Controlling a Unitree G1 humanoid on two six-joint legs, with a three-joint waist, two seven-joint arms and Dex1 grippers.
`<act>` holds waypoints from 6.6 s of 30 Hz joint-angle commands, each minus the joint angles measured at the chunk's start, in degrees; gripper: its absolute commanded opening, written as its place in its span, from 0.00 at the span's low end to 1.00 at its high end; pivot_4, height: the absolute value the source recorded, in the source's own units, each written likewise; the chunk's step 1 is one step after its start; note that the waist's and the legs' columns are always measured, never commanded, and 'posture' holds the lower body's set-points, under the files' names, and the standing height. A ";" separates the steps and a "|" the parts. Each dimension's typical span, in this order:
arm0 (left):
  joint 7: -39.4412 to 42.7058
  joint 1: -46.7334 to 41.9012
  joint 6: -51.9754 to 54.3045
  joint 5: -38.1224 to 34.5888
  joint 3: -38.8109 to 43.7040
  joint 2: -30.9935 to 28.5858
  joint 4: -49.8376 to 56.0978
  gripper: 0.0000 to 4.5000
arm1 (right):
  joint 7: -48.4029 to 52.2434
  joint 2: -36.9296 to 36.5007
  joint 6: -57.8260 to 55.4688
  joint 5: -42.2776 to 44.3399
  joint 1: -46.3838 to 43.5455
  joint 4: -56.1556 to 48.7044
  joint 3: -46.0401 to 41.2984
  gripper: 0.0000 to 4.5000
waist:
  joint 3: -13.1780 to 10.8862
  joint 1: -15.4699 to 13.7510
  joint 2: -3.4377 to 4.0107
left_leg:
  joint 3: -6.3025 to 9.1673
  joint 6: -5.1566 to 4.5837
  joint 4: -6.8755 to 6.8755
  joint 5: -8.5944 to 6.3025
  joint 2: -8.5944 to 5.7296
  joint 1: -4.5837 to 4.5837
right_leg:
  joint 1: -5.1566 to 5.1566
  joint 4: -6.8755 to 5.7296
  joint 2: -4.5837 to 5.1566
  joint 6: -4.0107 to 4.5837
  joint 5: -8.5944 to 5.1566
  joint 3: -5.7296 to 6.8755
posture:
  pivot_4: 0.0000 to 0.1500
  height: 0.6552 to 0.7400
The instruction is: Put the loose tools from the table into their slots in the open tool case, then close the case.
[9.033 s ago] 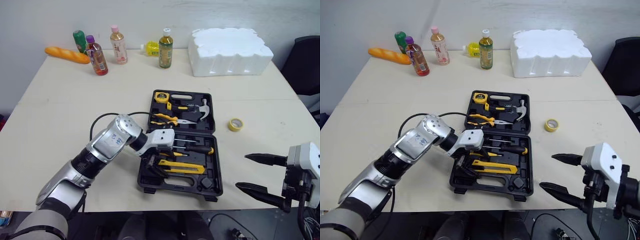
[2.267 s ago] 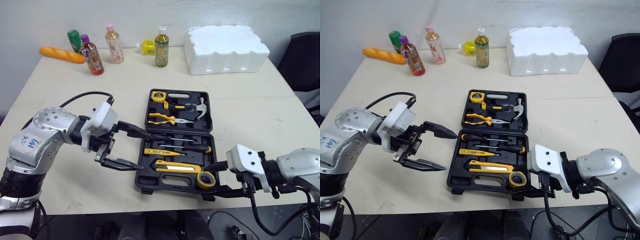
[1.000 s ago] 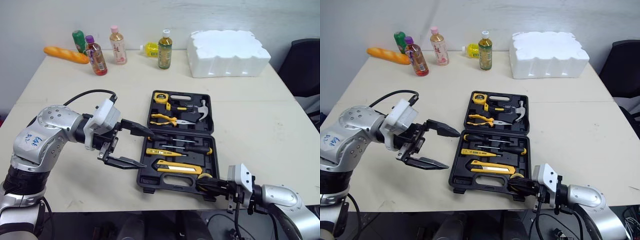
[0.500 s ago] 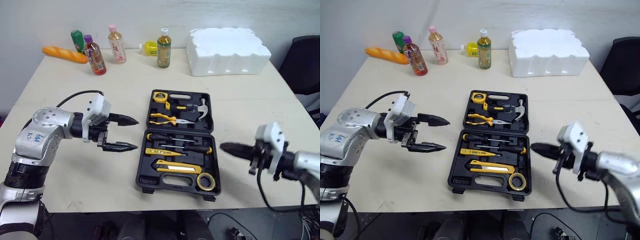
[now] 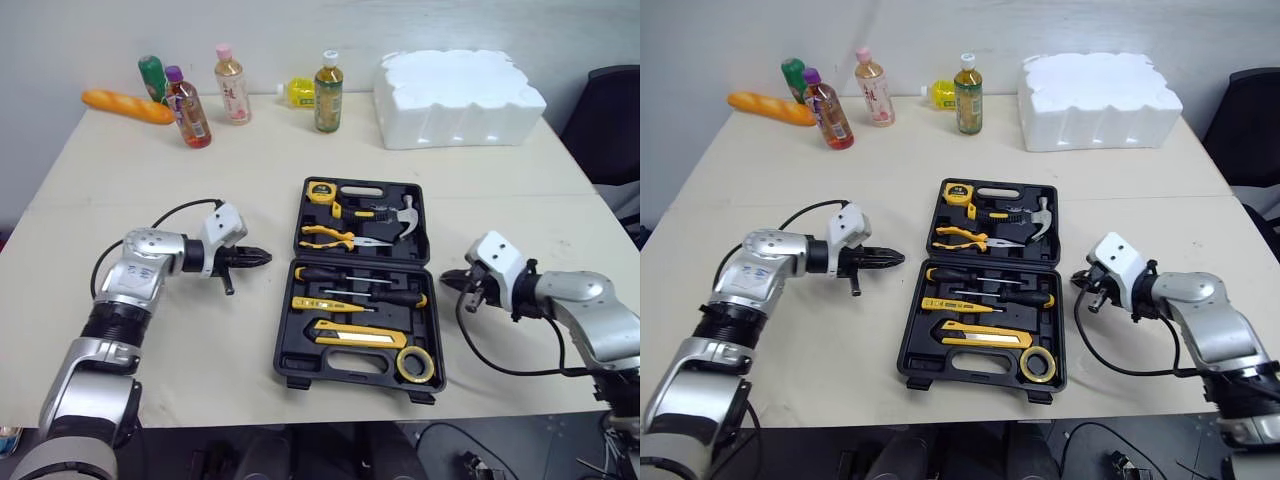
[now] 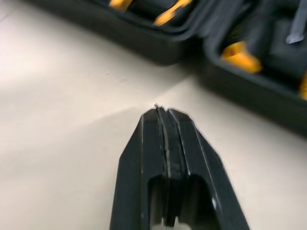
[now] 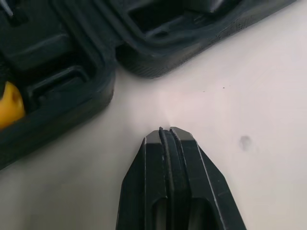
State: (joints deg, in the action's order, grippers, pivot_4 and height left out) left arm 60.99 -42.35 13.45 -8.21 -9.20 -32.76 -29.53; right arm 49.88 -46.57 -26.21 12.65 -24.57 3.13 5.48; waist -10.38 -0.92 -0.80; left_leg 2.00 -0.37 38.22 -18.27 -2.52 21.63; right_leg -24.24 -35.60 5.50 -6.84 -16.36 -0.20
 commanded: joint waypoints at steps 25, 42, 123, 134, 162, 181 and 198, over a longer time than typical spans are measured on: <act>0.68 7.28 8.44 1.68 -1.45 2.08 16.13 0.01 | 6.91 2.72 2.15 -2.51 -1.52 -4.25 0.85 0.00 | 0.00 0.94 0.00 | -0.30 0.00 -0.03 -0.03 0.08 0.04 | -0.29 -0.17 0.03 0.00 0.00 -0.09 | 1.00 0.98; -0.21 2.98 29.51 -3.74 6.25 -8.58 17.14 0.49 | 8.74 -6.48 -12.07 3.63 -2.34 -6.94 -8.99 0.32 | 0.00 1.13 0.00 | -0.35 0.02 -0.06 -0.02 0.17 -0.05 | -0.29 -0.26 -0.01 0.03 -0.02 -0.14 | 1.00 0.98; -29.21 16.94 -21.85 7.83 8.26 1.24 24.50 0.58 | -28.56 0.46 64.21 -24.86 5.54 3.78 -3.16 0.73 | 0.48 1.21 0.28 | -1.27 -0.09 0.02 -0.01 0.20 0.46 | -1.25 -0.30 0.08 -0.06 0.35 -0.22 | 1.00 0.98; 3.60 47.98 26.21 -31.50 36.47 -27.57 36.22 0.99 | 11.19 -15.00 3.54 39.60 60.93 -33.27 -51.57 1.00 | -0.01 0.94 0.52 | -0.82 -0.52 -0.27 -1.11 1.27 -1.45 | 1.75 1.53 -0.12 1.00 0.04 -0.07 | 1.00 0.98; -7.54 -3.95 9.10 -4.95 6.54 -4.78 -1.72 0.00 | 5.49 -11.25 -2.98 17.70 37.97 -30.62 -23.25 0.00 | 0.17 -0.45 0.11 | -2.85 -0.08 0.06 -0.79 2.31 -0.97 | 0.67 0.81 -0.86 0.47 0.57 0.08 | 1.00 0.98; -17.19 -28.76 -9.53 8.16 4.09 13.42 -41.18 0.00 | 6.03 -11.22 -4.89 14.28 28.17 -30.72 -12.96 0.00 | 0.11 -0.54 0.00 | -2.93 -0.37 0.87 -0.97 2.23 -0.31 | 0.44 0.70 -0.92 0.18 0.72 0.15 | 1.00 0.98; 13.50 -23.83 -15.96 11.06 0.68 9.25 -36.70 0.00 | 9.54 -13.67 -2.92 11.56 26.66 -25.58 -15.89 0.00 | 0.10 -0.47 -0.01 | -3.12 -0.13 0.88 -0.86 2.23 -0.33 | 0.40 0.69 -0.93 0.17 0.73 0.10 | 1.00 0.98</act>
State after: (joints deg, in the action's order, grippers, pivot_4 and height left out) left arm 66.68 -67.70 -1.48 2.97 -7.36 -23.40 -70.09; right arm 58.07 -58.65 -31.21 25.04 1.33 -22.29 -7.61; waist -10.28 -1.39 -0.80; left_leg -1.13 -0.50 39.10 -19.13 -0.28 21.30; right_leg -23.84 -34.90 4.57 -6.67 -15.63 -0.11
